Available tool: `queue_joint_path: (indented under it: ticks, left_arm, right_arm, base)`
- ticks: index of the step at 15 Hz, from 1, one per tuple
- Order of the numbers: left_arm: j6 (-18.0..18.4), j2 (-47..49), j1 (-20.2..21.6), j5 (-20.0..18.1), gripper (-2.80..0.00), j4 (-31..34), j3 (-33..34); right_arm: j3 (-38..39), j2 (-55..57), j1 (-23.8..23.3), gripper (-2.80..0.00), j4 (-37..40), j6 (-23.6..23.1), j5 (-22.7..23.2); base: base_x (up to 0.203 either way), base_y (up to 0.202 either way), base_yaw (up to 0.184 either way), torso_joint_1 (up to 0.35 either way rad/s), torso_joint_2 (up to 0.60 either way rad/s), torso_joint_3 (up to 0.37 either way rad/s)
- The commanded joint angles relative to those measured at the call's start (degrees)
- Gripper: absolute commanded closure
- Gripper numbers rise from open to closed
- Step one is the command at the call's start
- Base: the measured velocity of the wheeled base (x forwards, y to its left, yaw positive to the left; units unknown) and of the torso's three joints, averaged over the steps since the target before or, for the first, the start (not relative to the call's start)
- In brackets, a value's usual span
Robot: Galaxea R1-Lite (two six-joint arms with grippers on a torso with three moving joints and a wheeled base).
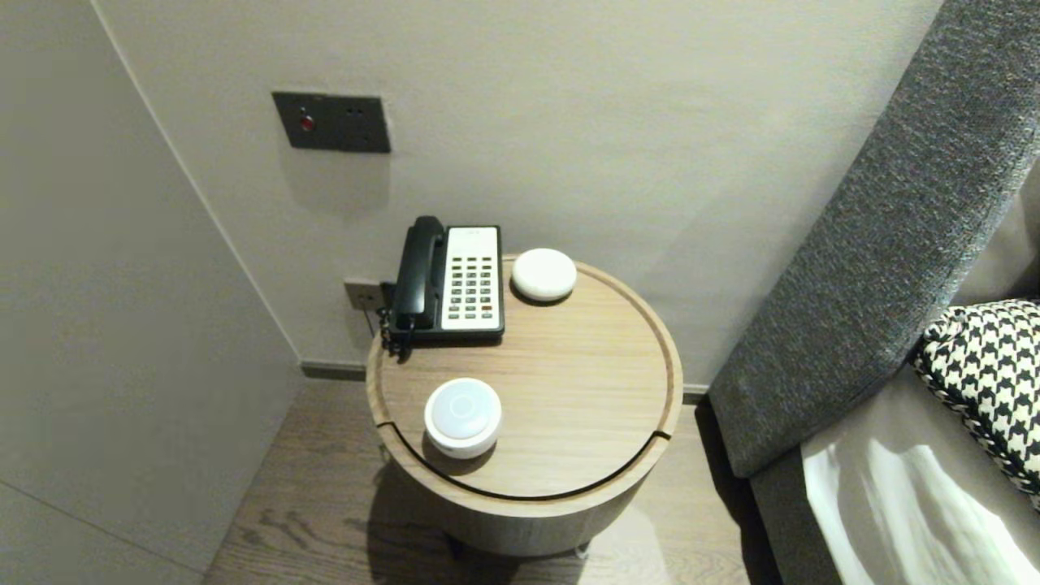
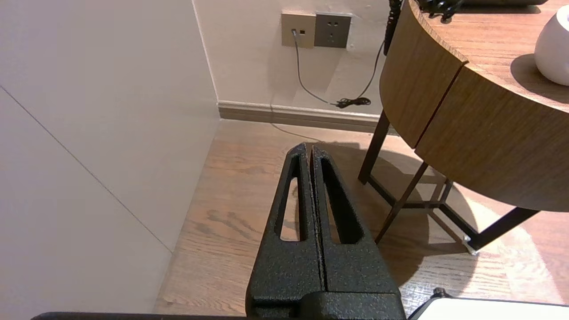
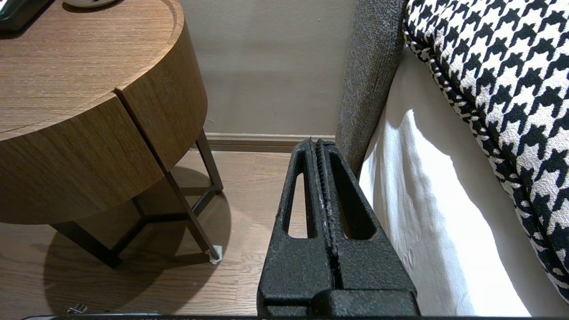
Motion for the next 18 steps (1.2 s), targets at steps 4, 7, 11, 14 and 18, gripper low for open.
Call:
queue_joint_path:
  ticks: [4, 7, 11, 14, 18]
  left_arm:
    - [0.0, 0.07, -0.01, 0.03, 0.0, 0.01, 0.0]
    - [0.0, 0.07, -0.01, 0.03, 0.0, 0.01, 0.0]
    - [0.0, 0.07, 0.07, 0.03, 0.0, 0.01, 0.0]
    - [0.0, 0.07, -0.01, 0.03, 0.0, 0.01, 0.0]
    - [0.0, 0.07, -0.01, 0.03, 0.0, 0.01, 0.0]
  right_arm:
    - [2.29, 0.09, 0.0, 0.0, -0.03, 0.0, -0.03]
    - [2.29, 0.08, 0.0, 0.0, -0.1, 0.0, -0.03]
    - [2.29, 0.04, 0.01, 0.0, -0.12, 0.05, 0.02]
    - [2.29, 0.09, 0.09, 0.0, -0.09, 0.13, 0.06]
    - [2.29, 0.09, 0.0, 0.0, -0.05, 0.0, -0.01]
  base:
    - [0.0, 0.0, 0.0, 0.0, 0.0, 0.0]
    - [0.0, 0.0, 0.0, 0.0, 0.0, 0.0]
    - [0.0, 0.0, 0.0, 0.0, 0.0, 0.0]
    - [0.0, 0.0, 0.0, 0.0, 0.0, 0.0]
    - [0.0, 0.0, 0.0, 0.0, 0.0, 0.0]
